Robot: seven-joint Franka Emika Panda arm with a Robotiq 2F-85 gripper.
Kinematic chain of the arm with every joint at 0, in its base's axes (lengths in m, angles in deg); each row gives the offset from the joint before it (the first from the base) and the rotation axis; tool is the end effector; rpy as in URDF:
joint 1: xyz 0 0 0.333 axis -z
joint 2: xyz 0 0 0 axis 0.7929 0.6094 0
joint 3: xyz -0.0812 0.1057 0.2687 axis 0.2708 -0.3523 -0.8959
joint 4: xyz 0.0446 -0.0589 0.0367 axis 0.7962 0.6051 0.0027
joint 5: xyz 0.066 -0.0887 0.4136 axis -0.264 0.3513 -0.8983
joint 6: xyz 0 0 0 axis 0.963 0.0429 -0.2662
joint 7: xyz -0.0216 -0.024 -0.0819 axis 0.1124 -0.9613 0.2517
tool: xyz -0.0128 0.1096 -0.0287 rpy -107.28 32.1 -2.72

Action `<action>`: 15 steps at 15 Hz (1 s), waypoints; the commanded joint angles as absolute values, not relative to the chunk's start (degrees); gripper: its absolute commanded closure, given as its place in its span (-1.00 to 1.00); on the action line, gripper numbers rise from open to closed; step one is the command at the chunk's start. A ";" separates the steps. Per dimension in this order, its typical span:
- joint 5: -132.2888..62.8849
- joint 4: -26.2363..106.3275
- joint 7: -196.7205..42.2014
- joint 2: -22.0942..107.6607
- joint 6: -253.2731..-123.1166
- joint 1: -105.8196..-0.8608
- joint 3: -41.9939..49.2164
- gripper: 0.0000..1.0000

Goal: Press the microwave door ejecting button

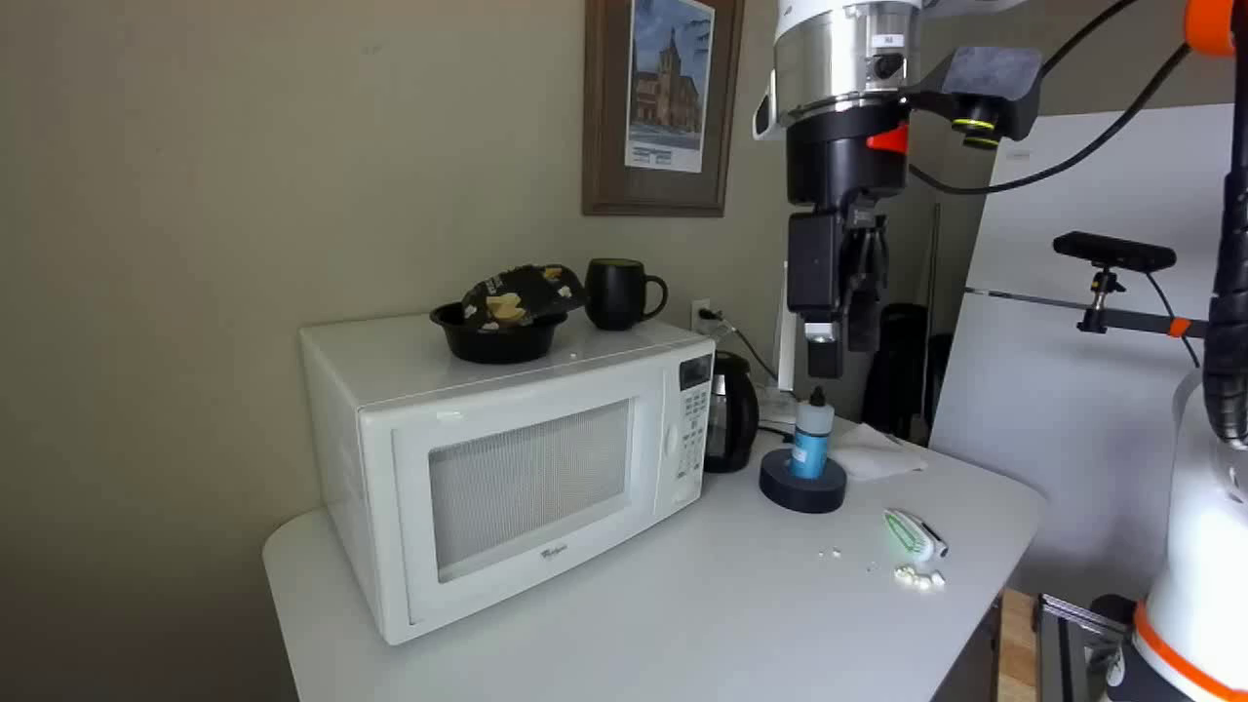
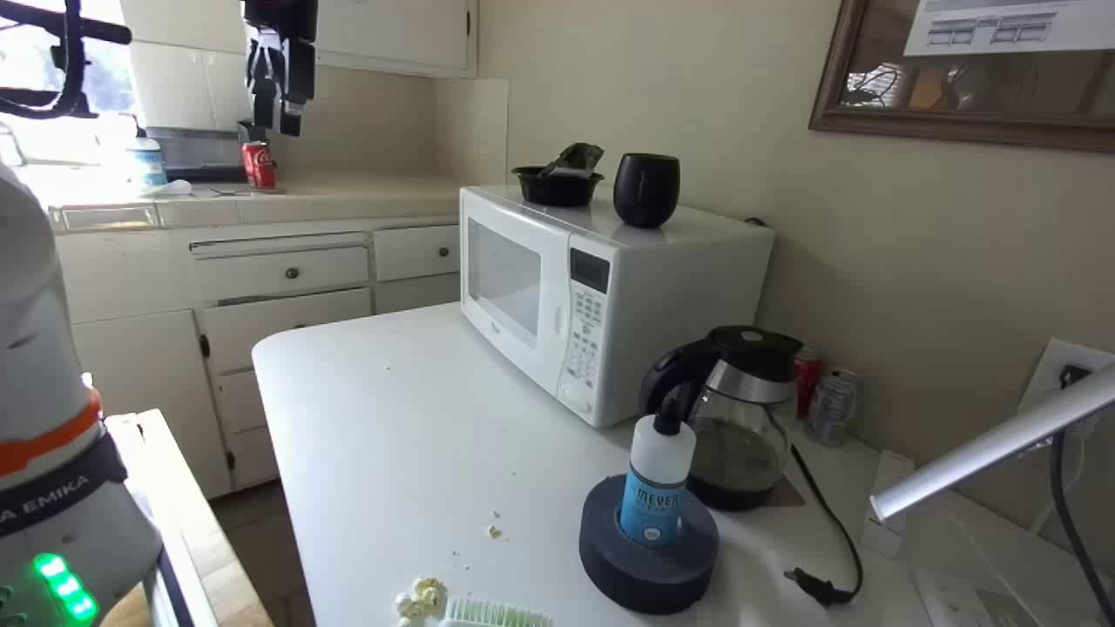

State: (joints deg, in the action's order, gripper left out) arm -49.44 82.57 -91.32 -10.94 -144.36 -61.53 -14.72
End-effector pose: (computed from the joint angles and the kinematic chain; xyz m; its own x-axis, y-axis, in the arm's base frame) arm 0.3453 0.1841 0.5141 0.9895 0.0072 -0.1440 0.0063 -1.0000 -0.0071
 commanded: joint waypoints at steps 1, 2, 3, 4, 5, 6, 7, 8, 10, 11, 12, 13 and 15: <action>-49.59 82.44 -91.13 -10.96 -144.19 -61.09 -15.01 -1.00; -49.59 82.44 -91.13 -10.96 -144.19 -61.09 -15.01 -1.00; -48.87 82.99 -90.36 -11.11 -144.87 -61.06 -14.98 -1.00; -47.49 83.87 -89.46 -11.24 -146.30 -60.71 -14.91 -1.00; -46.75 84.42 -87.64 -11.07 -147.18 -60.73 -14.18 -1.00; -45.28 85.11 -85.96 -11.09 -149.03 -60.37 -13.65 -1.00; -43.83 85.91 -84.09 -11.01 -151.40 -60.14 -13.08 -1.00; -41.90 86.36 -82.69 -10.77 -153.76 -59.50 -12.46 -1.00; -38.11 88.42 -81.78 -10.33 -160.88 -57.85 -11.35 -1.00; -37.50 89.48 -82.24 -9.95 -164.10 -57.02 -10.45 -1.00; -37.40 90.63 -82.73 -9.48 -167.03 -56.25 -9.52 -1.00; -37.55 91.76 -83.14 -8.95 -169.42 -55.51 -8.64 -1.00; -38.38 93.99 -83.64 -8.50 -172.95 -53.84 -6.60 -1.00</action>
State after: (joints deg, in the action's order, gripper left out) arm -38.36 90.68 -83.01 -9.04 -168.15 -55.51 -8.95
